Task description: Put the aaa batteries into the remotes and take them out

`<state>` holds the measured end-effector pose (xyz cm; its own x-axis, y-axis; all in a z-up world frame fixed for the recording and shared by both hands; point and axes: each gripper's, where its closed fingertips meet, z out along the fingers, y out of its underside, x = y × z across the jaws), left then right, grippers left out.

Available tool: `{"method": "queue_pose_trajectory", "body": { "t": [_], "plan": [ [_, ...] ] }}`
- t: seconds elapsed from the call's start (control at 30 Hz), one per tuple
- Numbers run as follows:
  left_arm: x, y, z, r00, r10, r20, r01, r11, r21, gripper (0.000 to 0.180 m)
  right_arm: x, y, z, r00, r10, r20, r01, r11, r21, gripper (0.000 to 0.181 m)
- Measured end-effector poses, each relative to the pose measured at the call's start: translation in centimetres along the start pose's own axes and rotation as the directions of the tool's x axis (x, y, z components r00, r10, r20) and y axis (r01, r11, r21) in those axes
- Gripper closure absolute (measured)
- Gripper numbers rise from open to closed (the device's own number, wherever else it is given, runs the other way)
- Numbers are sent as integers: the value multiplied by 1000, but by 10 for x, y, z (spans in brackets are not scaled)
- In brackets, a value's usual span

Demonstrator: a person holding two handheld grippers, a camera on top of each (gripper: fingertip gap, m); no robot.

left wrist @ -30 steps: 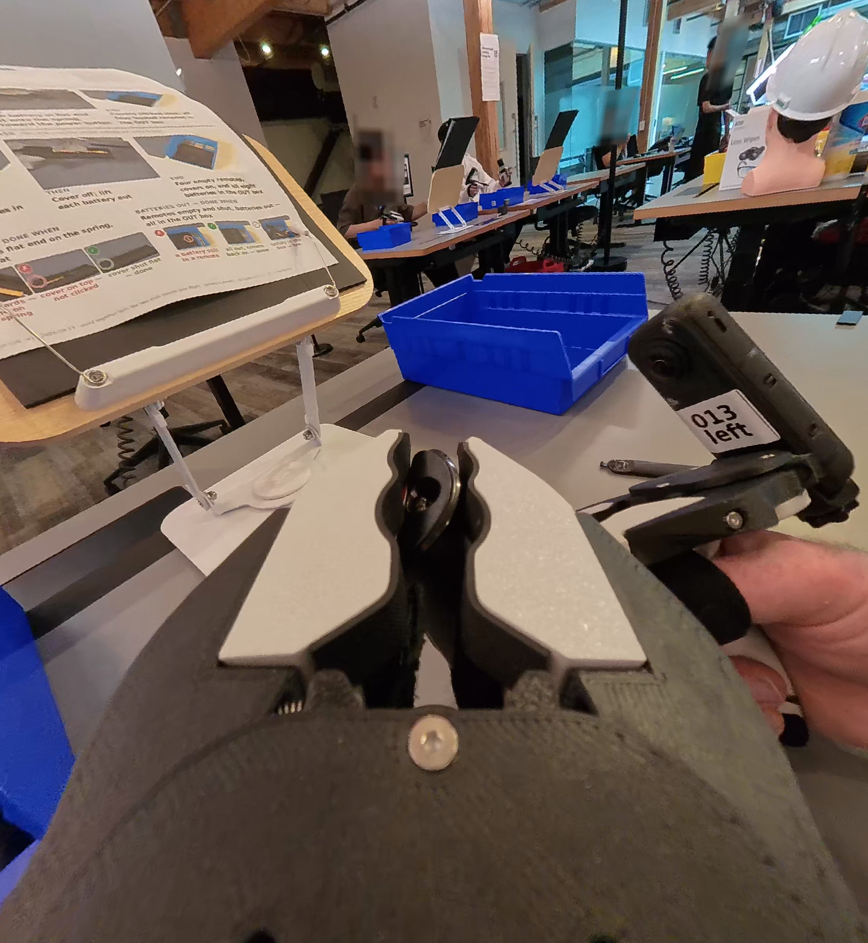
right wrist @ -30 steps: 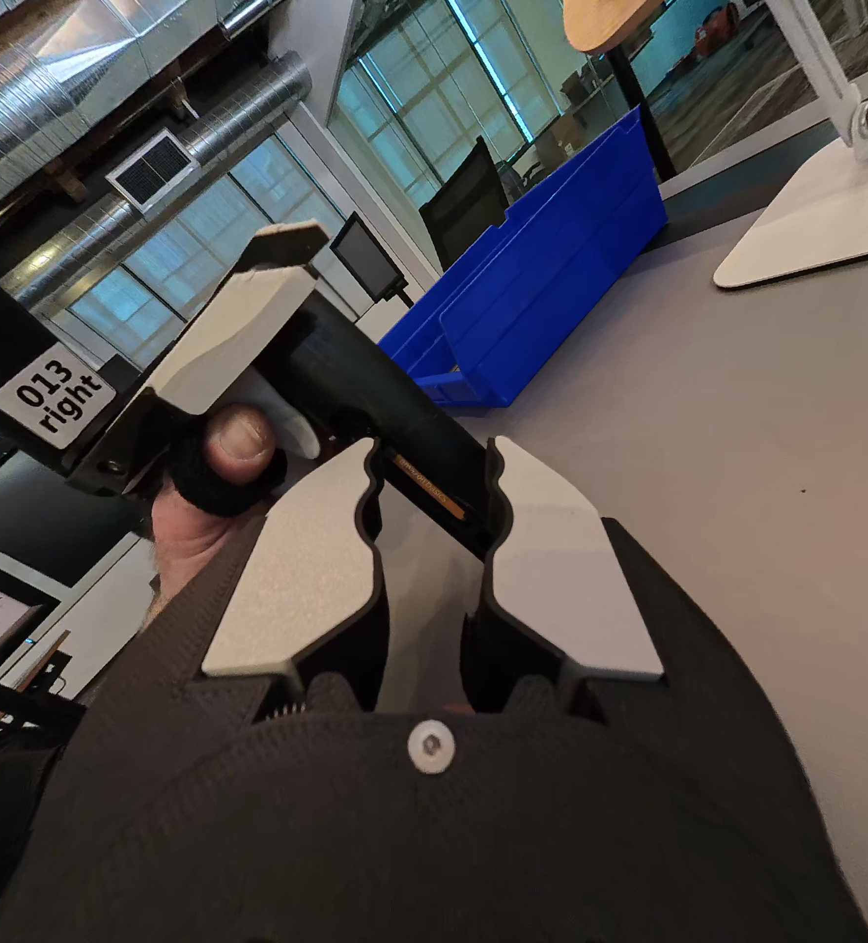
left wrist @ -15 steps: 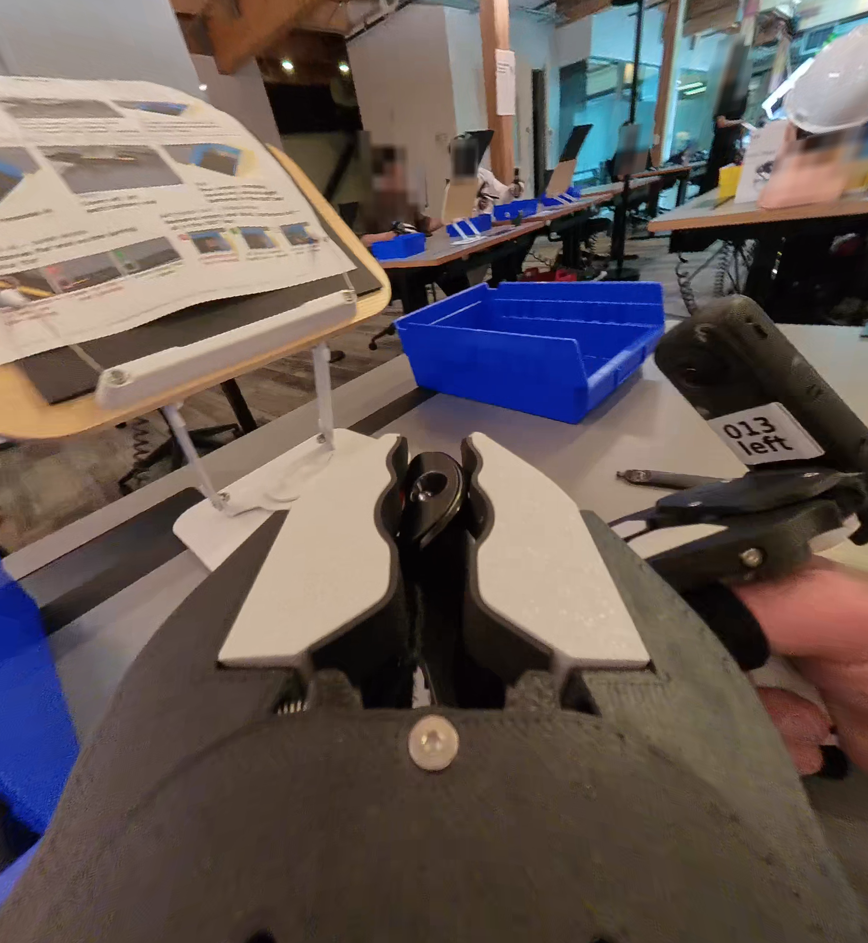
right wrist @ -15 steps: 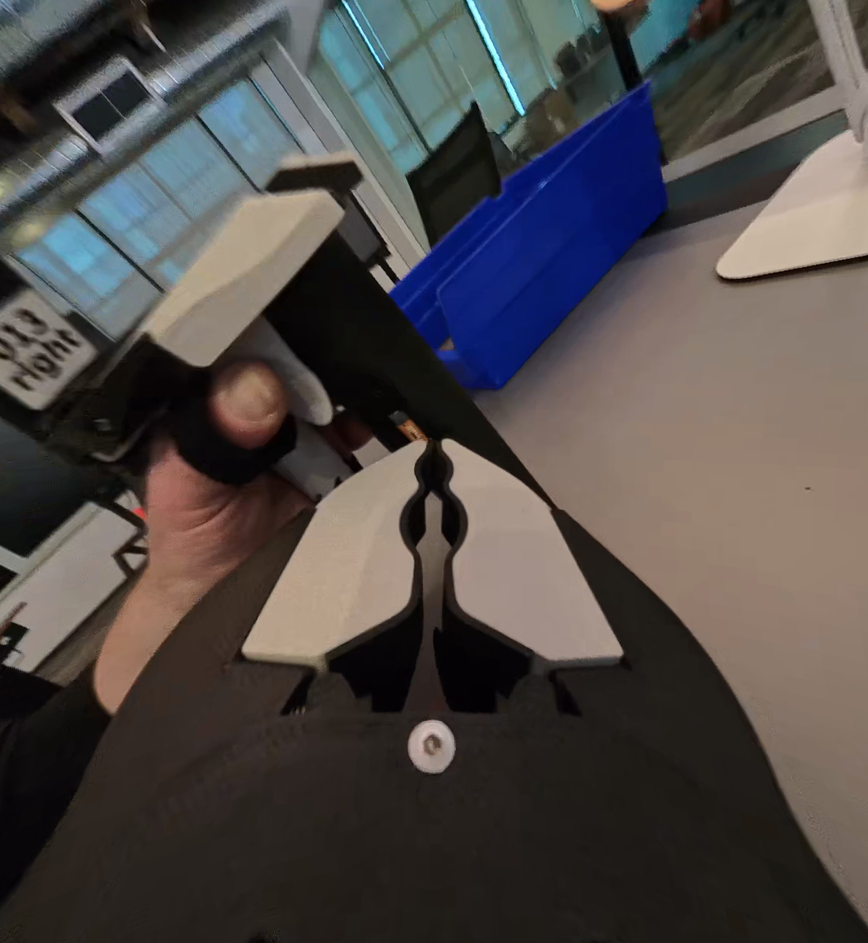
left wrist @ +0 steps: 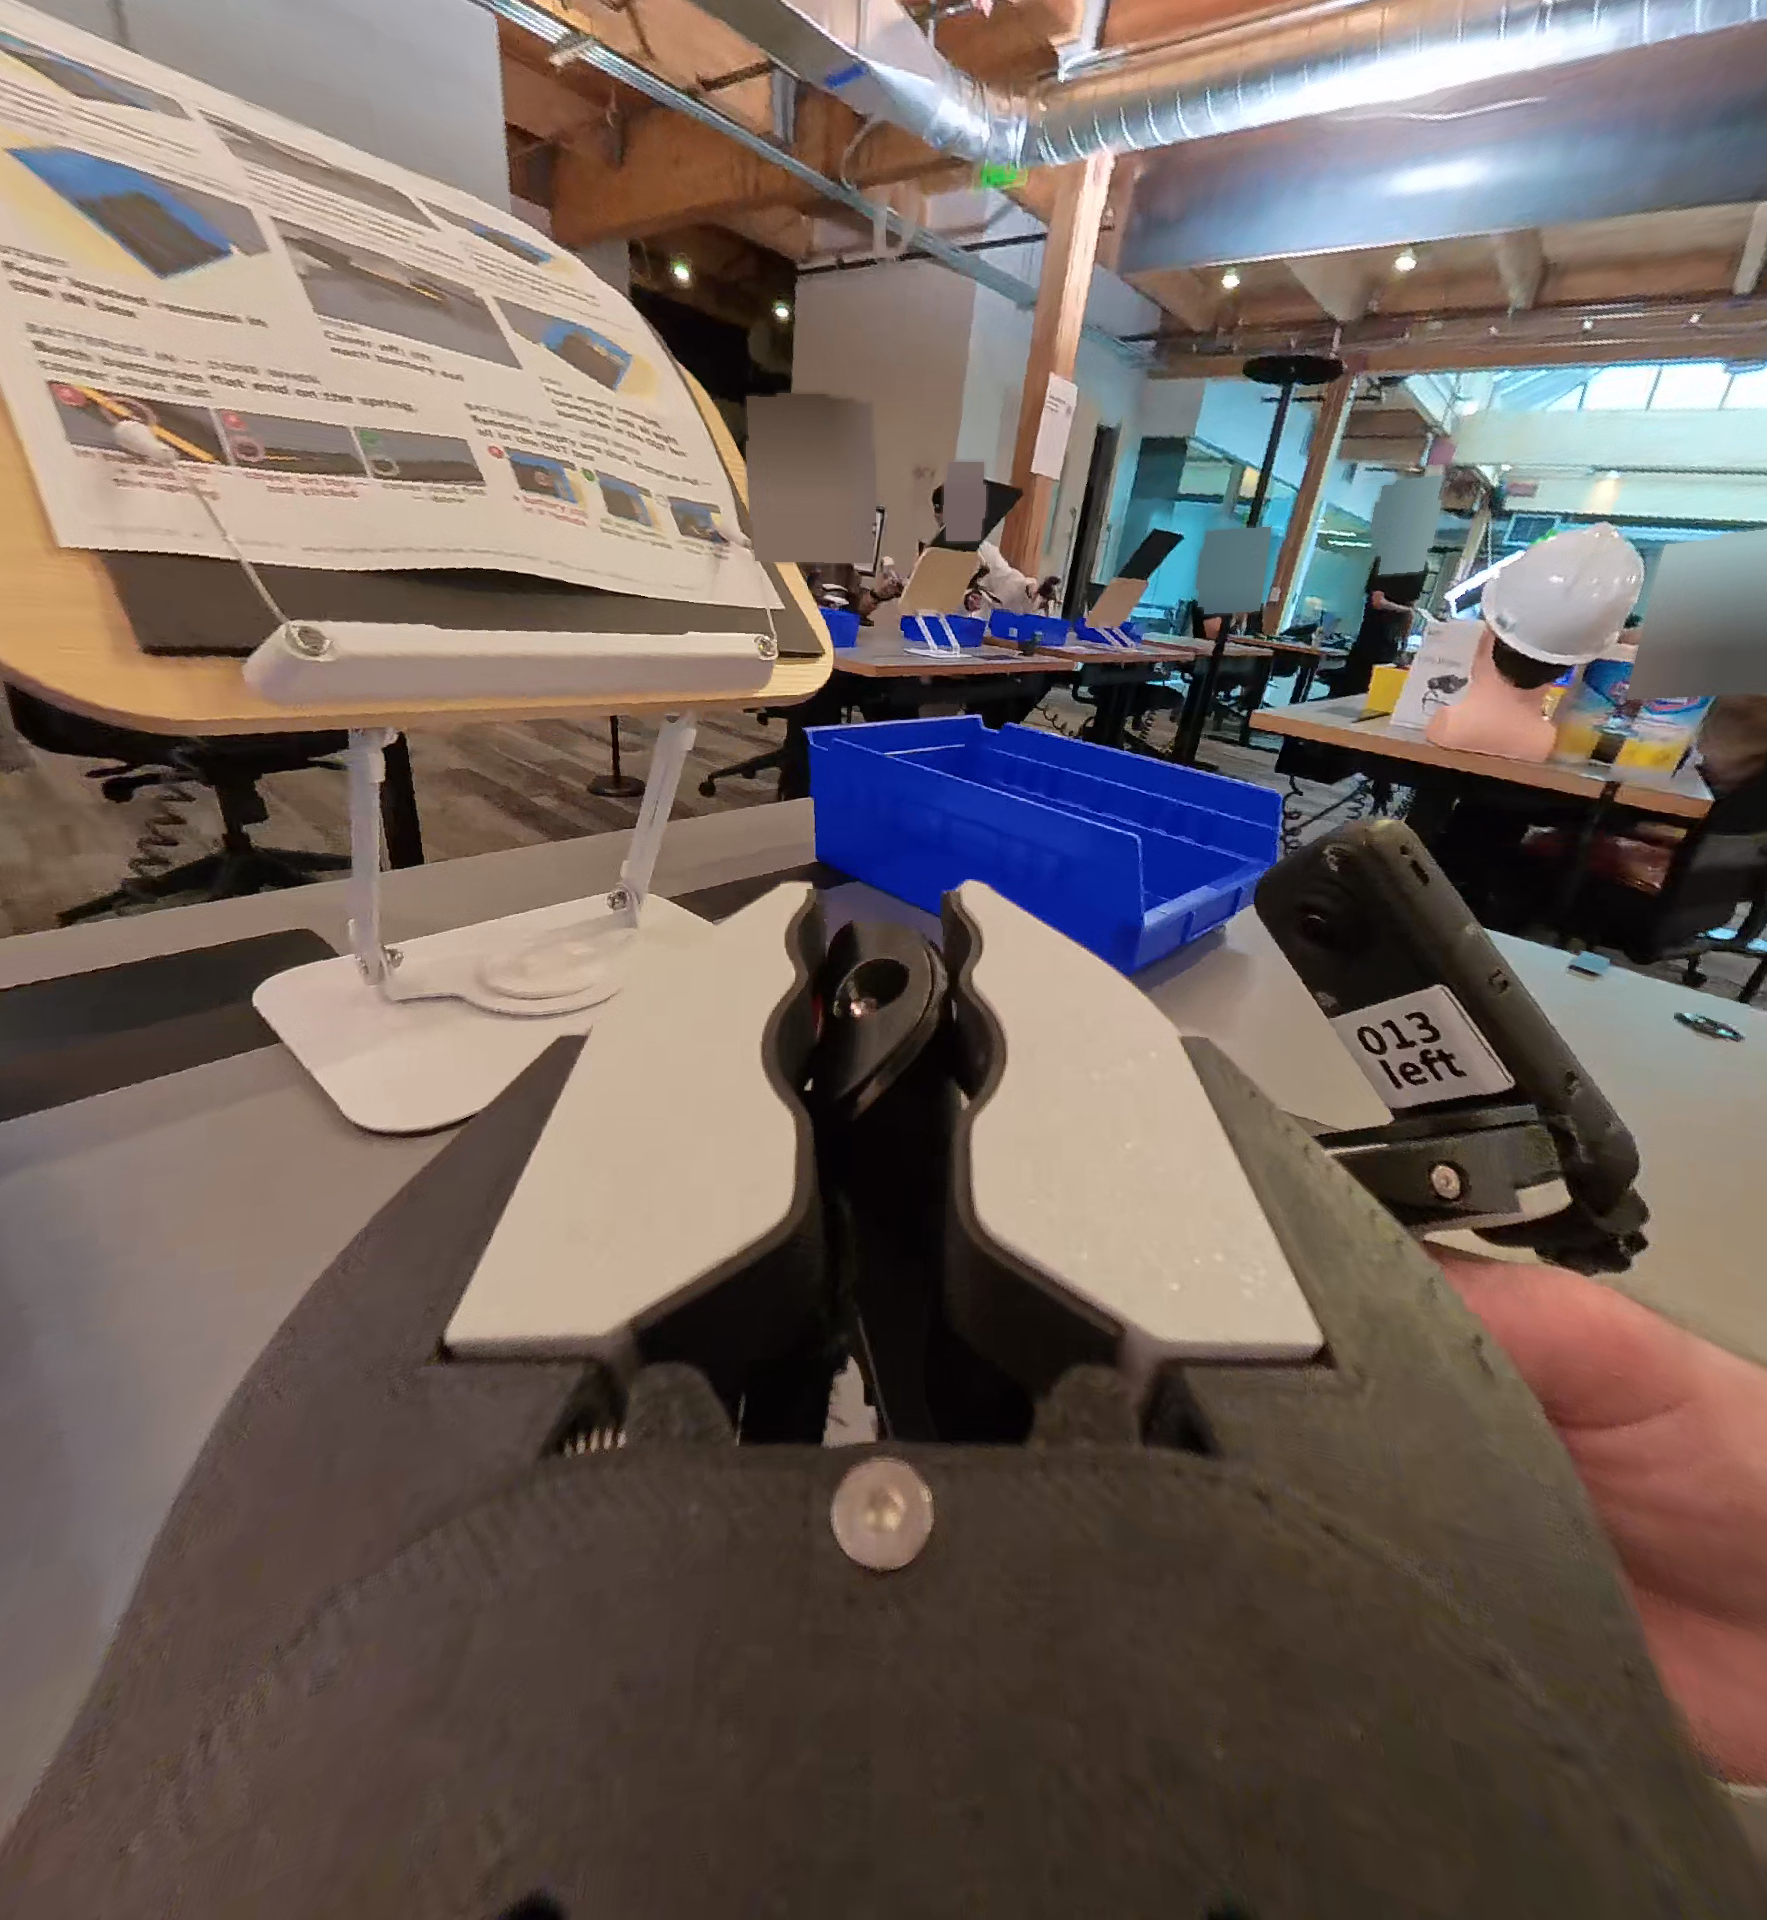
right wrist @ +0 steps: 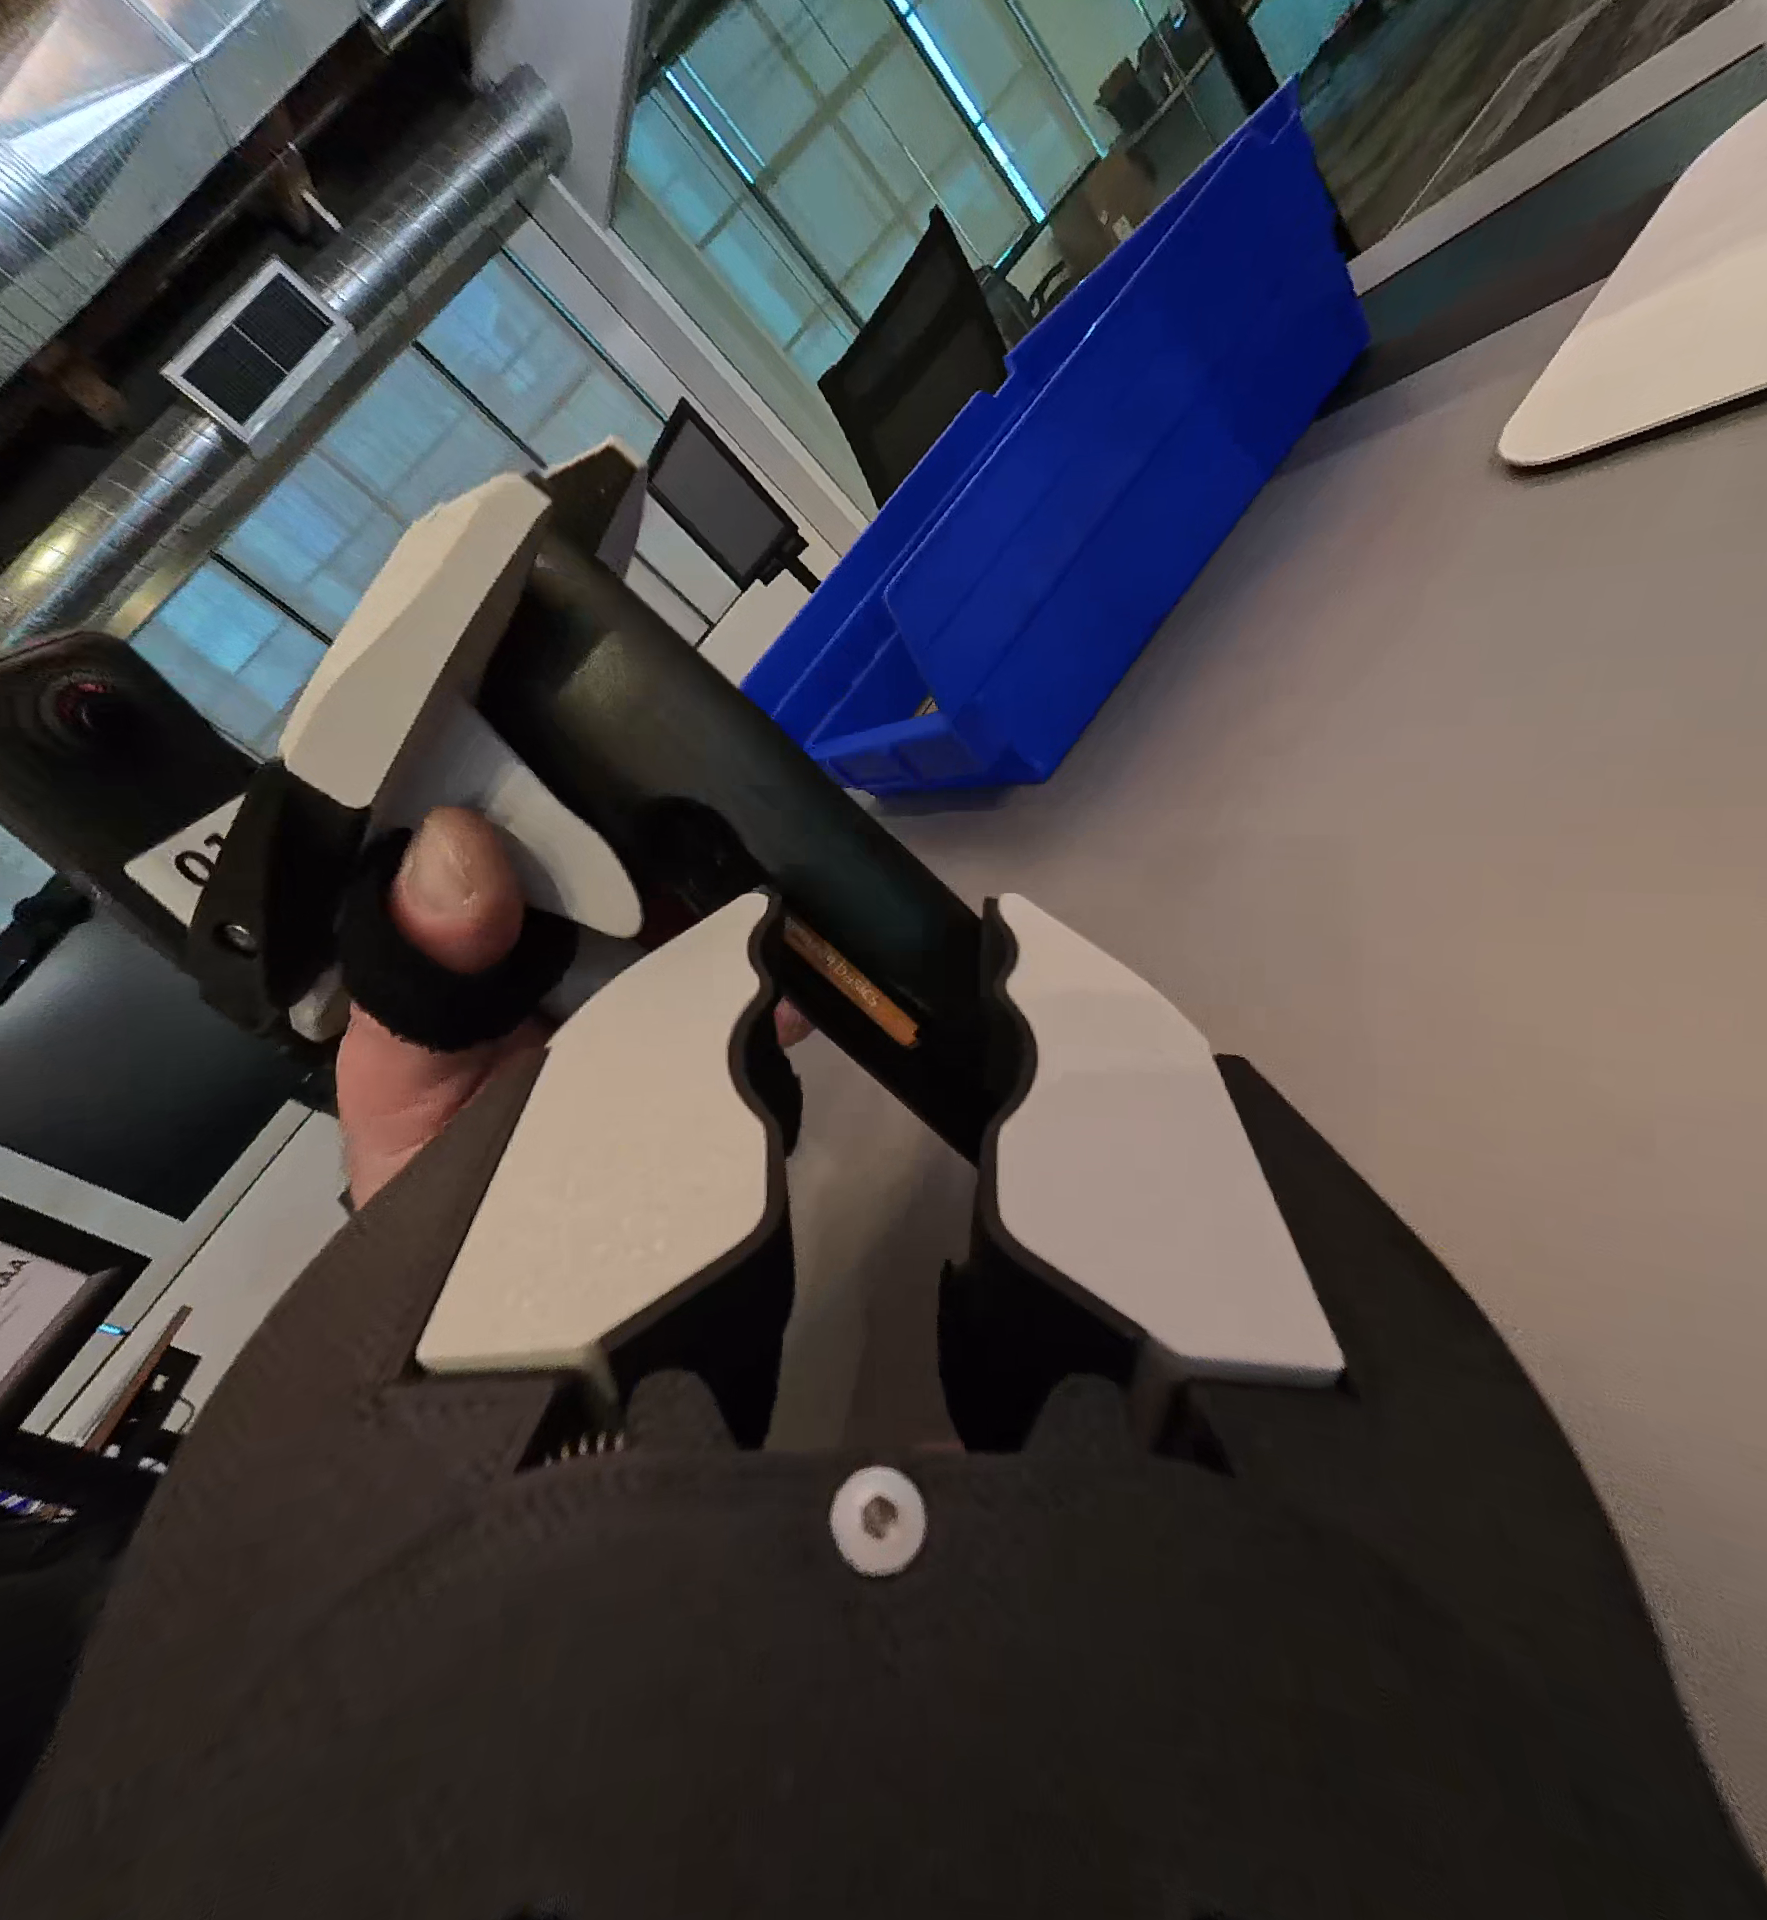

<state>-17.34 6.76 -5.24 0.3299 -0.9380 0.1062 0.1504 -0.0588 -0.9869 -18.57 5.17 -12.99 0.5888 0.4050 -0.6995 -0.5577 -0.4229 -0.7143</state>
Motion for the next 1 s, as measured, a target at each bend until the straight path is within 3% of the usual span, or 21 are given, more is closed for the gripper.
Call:
{"method": "queue_pose_trajectory", "body": {
  "t": [0.13, 0.4, 0.7, 1.0],
  "plan": [
    [-2, 0, -13, 999, 12, 39, -12, 1000, 14, 157, -6, 4, 4, 1000, -6, 15, 6, 1000, -5, 144],
    [6, 3, -14, 996, 74, 58, -69, 994, -80, 158, -11, 5, -3, 998, 60, 26, -61, 997, 41, 141],
    [21, 1, -8, 993, 72, 97, -67, 996, -55, 157, -12, 4, -14, 999, 51, 10, -51, 995, 83, 143],
    [26, -1, -12, 984, 71, 164, -71, 997, -7, 157, -16, 7, -18, 988, 149, -33, -142, 975, 172, 144]
  ]
}}
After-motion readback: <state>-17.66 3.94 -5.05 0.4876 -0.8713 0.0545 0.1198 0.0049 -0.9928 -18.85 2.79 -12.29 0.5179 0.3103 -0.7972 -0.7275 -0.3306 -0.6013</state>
